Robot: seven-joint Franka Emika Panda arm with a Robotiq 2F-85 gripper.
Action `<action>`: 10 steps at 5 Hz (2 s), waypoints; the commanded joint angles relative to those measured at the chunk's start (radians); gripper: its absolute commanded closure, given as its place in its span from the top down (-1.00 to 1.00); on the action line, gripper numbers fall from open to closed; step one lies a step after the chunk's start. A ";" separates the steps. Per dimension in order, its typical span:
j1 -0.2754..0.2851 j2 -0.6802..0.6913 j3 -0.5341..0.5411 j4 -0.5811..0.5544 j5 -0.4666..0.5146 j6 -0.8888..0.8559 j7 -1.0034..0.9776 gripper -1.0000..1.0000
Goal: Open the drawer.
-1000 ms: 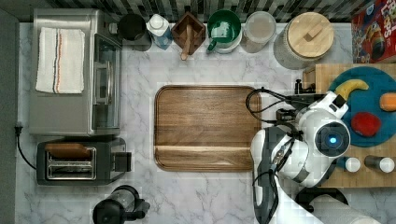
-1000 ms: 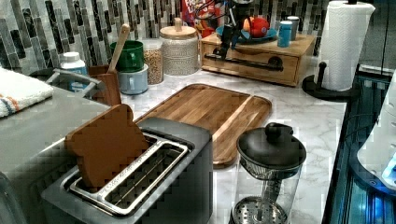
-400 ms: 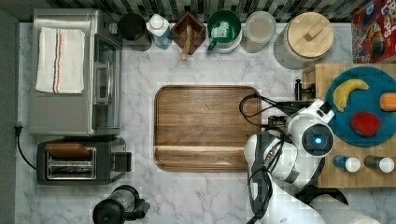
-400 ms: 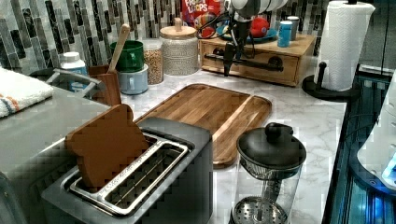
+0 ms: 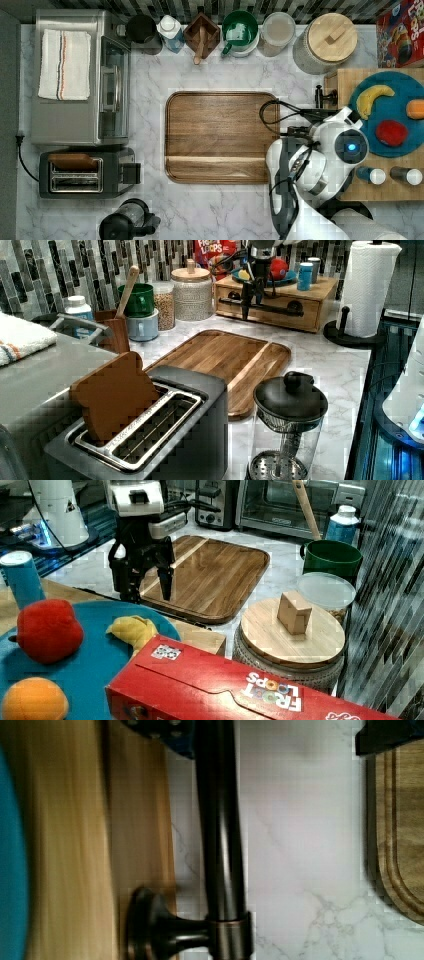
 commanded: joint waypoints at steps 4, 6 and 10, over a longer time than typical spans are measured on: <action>0.166 -0.008 0.207 -0.019 0.073 -0.081 0.173 1.00; 0.148 -0.035 0.274 -0.032 0.121 -0.121 0.166 1.00; 0.104 -0.023 0.394 0.020 0.209 -0.197 0.243 1.00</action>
